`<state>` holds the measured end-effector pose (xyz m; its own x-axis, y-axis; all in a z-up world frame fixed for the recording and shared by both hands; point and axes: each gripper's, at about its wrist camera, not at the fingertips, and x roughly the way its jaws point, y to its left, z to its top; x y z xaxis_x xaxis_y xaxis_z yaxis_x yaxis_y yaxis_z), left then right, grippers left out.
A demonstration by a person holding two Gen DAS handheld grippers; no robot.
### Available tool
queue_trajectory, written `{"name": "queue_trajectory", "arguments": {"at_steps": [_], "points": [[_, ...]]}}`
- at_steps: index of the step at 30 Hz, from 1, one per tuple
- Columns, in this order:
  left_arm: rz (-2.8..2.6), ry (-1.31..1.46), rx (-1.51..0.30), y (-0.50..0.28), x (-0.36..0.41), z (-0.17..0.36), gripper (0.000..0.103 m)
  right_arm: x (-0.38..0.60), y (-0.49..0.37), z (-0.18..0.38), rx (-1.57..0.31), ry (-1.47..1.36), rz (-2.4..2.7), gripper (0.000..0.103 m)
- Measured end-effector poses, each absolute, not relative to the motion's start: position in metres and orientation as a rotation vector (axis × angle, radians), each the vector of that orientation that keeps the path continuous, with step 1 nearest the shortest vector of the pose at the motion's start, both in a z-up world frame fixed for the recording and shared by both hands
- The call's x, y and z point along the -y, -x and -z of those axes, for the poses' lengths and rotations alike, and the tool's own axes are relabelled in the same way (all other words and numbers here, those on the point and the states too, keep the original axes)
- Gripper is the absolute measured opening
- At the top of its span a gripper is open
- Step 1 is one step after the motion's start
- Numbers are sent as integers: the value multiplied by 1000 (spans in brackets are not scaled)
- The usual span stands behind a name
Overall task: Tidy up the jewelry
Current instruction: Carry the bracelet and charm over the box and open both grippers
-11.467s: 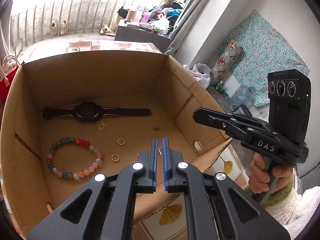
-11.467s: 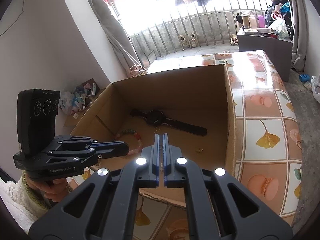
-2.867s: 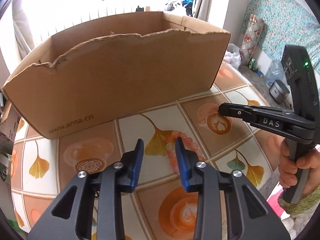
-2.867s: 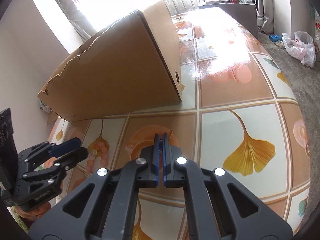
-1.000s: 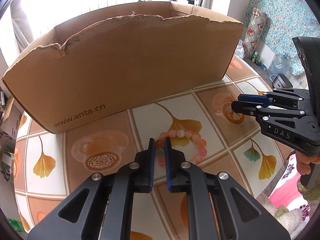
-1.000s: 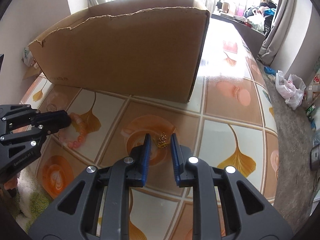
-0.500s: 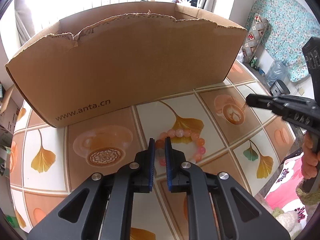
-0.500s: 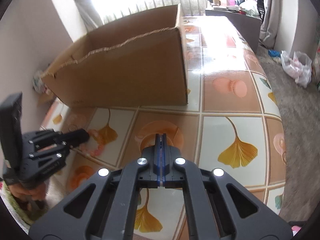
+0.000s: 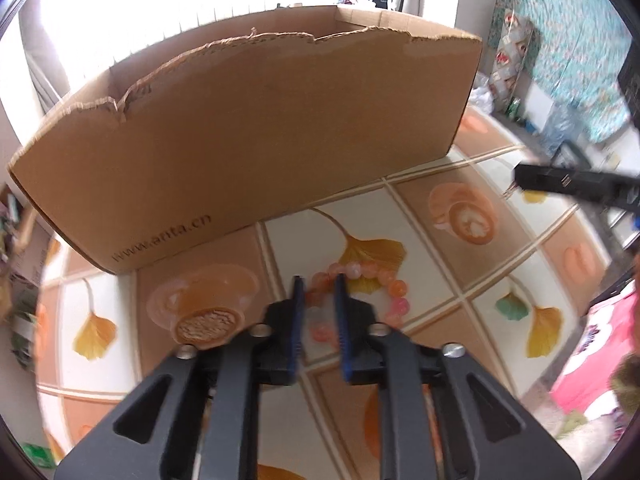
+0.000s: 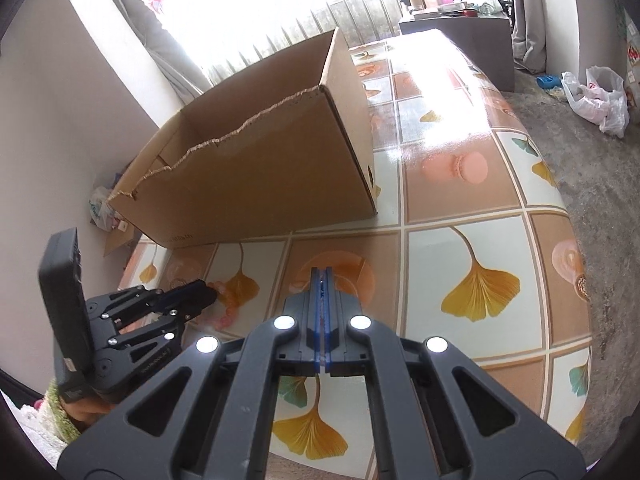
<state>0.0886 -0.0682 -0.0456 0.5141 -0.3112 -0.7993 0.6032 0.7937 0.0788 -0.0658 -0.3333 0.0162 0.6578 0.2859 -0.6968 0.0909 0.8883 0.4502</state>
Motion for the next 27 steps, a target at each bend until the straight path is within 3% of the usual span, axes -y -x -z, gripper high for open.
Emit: {"name": "queue_trajectory", "arguments": {"at_steps": [9,27], "points": [[667,-239,-852,-81,52,22,10,341,82,-50,-763,-517,-109,0],[771,-175,-504,-67,26,-131,10,319,40,-144,-543,-411,-232,0]]}}
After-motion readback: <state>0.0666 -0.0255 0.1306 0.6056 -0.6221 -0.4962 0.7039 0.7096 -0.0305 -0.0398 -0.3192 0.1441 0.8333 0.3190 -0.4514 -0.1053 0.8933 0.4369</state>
